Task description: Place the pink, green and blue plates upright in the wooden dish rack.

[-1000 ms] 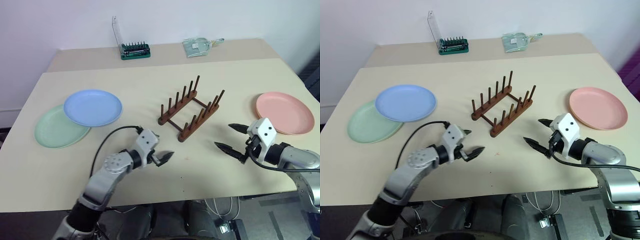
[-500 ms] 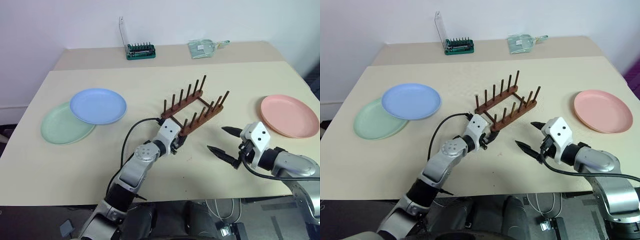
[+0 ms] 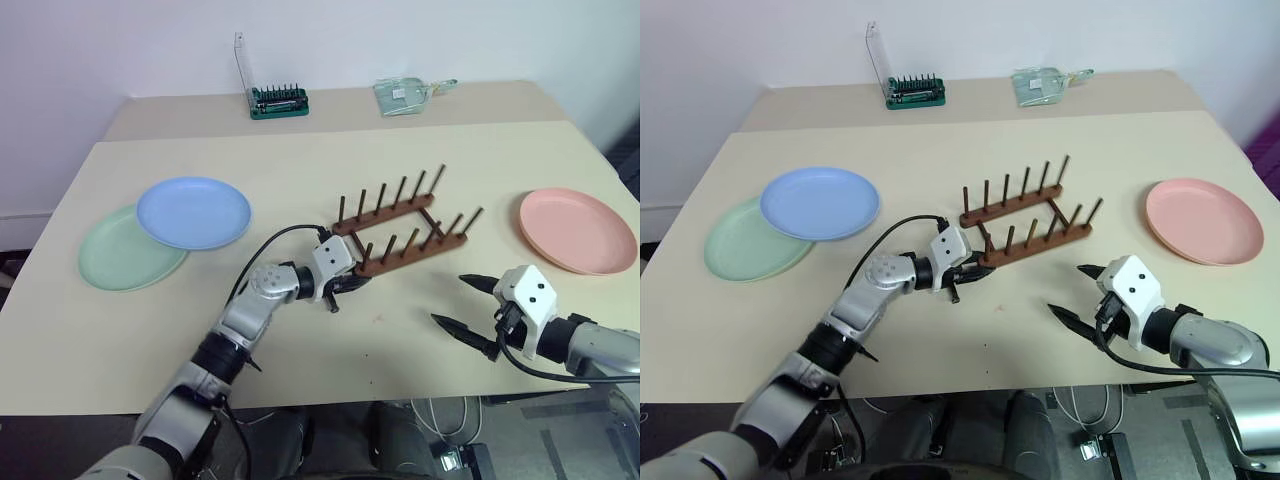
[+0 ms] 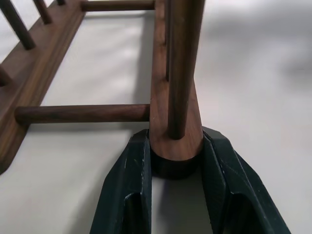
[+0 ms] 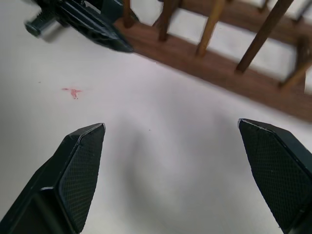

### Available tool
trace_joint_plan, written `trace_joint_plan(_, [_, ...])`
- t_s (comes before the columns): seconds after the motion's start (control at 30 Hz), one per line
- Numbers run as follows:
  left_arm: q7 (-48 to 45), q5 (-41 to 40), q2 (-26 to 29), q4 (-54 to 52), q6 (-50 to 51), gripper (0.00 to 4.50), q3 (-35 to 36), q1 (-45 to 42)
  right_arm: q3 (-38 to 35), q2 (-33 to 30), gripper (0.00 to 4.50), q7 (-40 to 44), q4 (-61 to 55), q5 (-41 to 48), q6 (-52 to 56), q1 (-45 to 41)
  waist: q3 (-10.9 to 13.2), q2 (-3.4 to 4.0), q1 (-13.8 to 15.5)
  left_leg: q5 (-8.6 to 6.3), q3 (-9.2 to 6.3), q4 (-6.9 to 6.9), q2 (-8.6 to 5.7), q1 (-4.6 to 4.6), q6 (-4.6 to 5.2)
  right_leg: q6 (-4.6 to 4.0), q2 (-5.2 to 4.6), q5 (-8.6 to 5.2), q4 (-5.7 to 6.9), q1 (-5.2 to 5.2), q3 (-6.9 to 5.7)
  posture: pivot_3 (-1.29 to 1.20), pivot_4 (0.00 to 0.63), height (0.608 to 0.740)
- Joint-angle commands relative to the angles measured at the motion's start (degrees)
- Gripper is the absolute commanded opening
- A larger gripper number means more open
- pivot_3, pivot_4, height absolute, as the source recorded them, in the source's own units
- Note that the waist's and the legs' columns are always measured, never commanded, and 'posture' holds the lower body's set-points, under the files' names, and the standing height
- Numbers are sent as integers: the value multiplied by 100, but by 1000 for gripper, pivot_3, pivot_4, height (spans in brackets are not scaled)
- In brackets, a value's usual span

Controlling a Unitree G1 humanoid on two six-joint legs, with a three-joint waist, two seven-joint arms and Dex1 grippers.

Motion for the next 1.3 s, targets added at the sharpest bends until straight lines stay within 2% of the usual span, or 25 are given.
trace_joint_plan(0.03, [-790, -121, 70, 657, -489, 771, 114, -371, -119, 168, 4500, -174, -321, -34, -143, 180, 0, 0, -4, -1, 0, 0, 0, 1, 2, 0, 0, 0, 0, 0, 0, 0, 150, 738])
trace_joint_plan(0.13, [-1028, -8, 71, 1165, -786, 771, 128, -563, -120, 274, 4500, -283, -438, -54, -165, 326, 0, 0, -5, -2, 0, 0, -1, 1, 4, 0, -1, 0, 0, -1, 1, 0, 150, 738])
trace_joint_plan(0.2, [-1099, 87, 70, 1433, -969, 1818, 118, -636, -117, 335, 4500, -381, -503, -94, -165, 390, 0, 0, -5, -3, 0, -1, -1, 1, 5, 0, -1, 0, 0, -1, 1, 0, 150, 738])
trace_joint_plan(0.27, [-1064, 187, 66, 1579, -1017, 2642, 125, -669, -121, 369, 4500, -441, -530, -118, -151, 426, 1, -2, -1, -3, 0, 0, -1, 2, 5, 0, -1, 0, -1, 1, 1, 0, 150, 738])
trace_joint_plan(0.37, [-935, 326, 238, 1379, -777, 4059, 165, -568, -100, 383, 4500, -594, -477, -126, -6, 334, 2, -4, -6, -3, -1, 0, -1, 5, 6, 1, -1, 0, -1, 5, 1, 0, 150, 738])
trace_joint_plan(0.4, [-929, 340, 355, 1167, -640, 4492, 187, -462, -80, 362, 3950, -640, -441, -141, 79, 303, 2, -4, -23, -8, -1, 0, 0, 6, 16, 1, -1, 0, 1, 6, 1, 0, 150, 738])
trace_joint_plan(0.43, [-927, 339, 435, 1002, -535, 4500, 196, -383, -67, 344, 3671, -669, -419, -150, 138, 286, 2, -4, -48, -18, -1, 0, 1, 7, 33, 0, 2, 0, 2, 4, 2, 0, 150, 738])
trace_joint_plan(0.5, [-982, 55, 608, 259, 38, 4334, 326, -71, -14, 264, 2677, -752, -243, -305, 236, 248, 0, -2, -122, -18, -3, -4, 4, 10, 33, 0, 4, 0, 5, 3, 3, 0, 150, 738])
trace_joint_plan(0.6, [-1114, -345, 822, -1106, 964, 3232, 355, 452, 80, 155, 1222, -850, 112, -609, 216, 125, -1, 1, -178, -9, -1, -5, 4, 10, 17, -1, 5, 0, 8, -4, 7, 0, 150, 738])
trace_joint_plan(0.67, [-942, -284, 795, -1678, 1348, 2202, 173, 622, 187, 95, 184, -916, 314, -796, 184, -80, 0, -1, -144, -4, -1, -4, 1, 7, 7, -1, 3, 0, 8, -4, 9, 0, 150, 738])
trace_joint_plan(0.7, [-756, -203, 699, -1844, 1539, 1679, 87, 649, 278, 66, 0, -991, 453, -929, 200, -255, 0, -1, -132, -4, -1, -4, 0, 5, 7, -2, 3, 0, 7, -5, 9, 0, 150, 738])
trace_joint_plan(0.97, [226, 655, 327, -1755, 1496, 1679, -407, 689, 1124, 93, 0, -1009, 1301, -1460, 135, -1404, 1, -3, -131, -4, -3, -2, -3, 8, 5, -1, 0, 0, 3, 4, 8, 0, 150, 738])
trace_joint_plan(1.03, [404, 721, 258, -1736, 1489, 1679, -411, 717, 1347, 200, 0, -1084, 1659, -1618, 44, -1774, 0, -2, -146, -3, 0, 1, -4, 12, 5, 0, -1, 1, 3, 9, 9, 0, 150, 738])
trace_joint_plan(1.17, [1483, 1123, -118, -1045, 1372, 1679, -230, 525, 1761, 395, 0, -1141, 2353, -1963, -324, -2430, -2, -7, -119, -1, -4, 1, -3, 20, 3, -1, 0, 1, 3, 19, 8, 0, 150, 738])
trace_joint_plan(1.3, [1763, 1192, -167, -812, 1184, 1679, -204, 487, 1880, 494, 0, -1164, 2753, -2122, -601, -2795, -6, -10, -143, 1, -8, 4, -4, 23, -1, -1, 1, 2, 5, 21, 6, 0, 150, 738])
